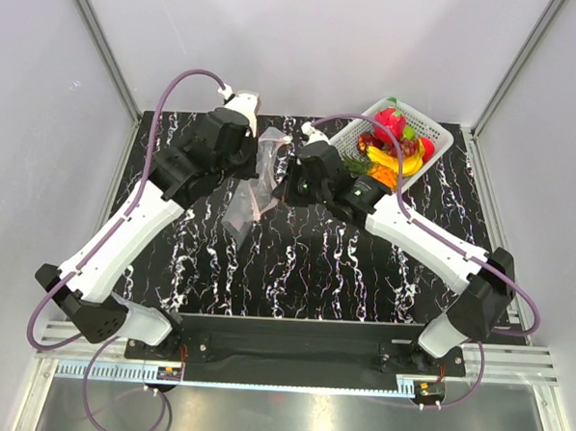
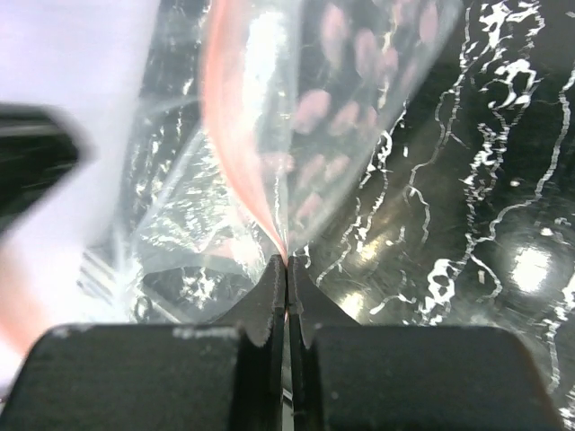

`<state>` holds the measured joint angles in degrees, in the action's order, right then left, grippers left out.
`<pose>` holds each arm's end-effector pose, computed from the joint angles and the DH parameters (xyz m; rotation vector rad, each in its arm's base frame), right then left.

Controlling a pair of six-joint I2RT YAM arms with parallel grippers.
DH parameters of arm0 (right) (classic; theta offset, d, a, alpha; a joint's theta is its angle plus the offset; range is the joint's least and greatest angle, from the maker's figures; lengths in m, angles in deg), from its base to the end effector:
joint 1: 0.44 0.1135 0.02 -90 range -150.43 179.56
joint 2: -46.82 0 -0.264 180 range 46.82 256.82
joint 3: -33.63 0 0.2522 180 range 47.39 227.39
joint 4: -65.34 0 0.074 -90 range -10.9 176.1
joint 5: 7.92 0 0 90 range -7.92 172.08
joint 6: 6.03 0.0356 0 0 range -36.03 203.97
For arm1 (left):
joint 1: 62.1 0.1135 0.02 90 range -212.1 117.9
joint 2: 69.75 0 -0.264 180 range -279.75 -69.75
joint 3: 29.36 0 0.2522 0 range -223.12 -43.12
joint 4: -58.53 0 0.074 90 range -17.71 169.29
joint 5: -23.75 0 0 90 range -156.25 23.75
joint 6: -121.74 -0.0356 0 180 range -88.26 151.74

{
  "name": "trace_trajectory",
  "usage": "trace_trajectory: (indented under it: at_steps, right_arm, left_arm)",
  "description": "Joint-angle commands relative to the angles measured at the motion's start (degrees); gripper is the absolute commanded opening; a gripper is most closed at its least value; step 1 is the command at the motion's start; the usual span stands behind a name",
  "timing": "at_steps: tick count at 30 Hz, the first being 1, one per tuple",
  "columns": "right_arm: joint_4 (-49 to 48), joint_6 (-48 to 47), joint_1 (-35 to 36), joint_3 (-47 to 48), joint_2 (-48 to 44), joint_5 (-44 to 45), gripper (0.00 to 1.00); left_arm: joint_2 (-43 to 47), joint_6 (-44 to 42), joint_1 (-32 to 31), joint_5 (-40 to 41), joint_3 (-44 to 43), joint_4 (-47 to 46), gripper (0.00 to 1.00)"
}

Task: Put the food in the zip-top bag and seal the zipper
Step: Open the zipper of the food storage bag at the center of the board.

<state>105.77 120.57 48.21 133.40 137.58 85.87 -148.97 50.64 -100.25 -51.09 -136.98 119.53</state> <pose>0.2436 0.2732 0.3599 -0.1926 2.2186 0.7916 0.2289 -0.1680 0.4344 0.2029 2.1234 -0.3075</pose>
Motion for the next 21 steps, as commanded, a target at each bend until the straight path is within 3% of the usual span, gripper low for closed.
trace_trajectory:
  at_steps: [1, 5, 12, 21]
  right_arm:
    - [-5.0, 3.8, 0.4, 0.5, 0.9, 0.6, 0.0]
    - [-7.2, 6.6, 0.0, -4.1, 1.3, 2.3, 0.0]
    - [-14.8, 9.2, -1.8, -14.7, -0.1, 4.4, 0.0]
    - [-20.8, 9.6, -4.6, -25.3, -3.4, 3.8, 0.22]
  left_arm:
    - [-1.9, -3.4, -1.7, 9.3, -6.5, 12.4, 0.0]
    - [-3.3, -3.7, -4.0, 14.6, -3.5, 11.6, 0.0]
    - [-4.3, -3.9, -7.1, 17.3, 8.2, 0.1, 0.0]
    - [-5.0, -3.8, -8.7, 10.5, 14.8, -9.3, 0.0]
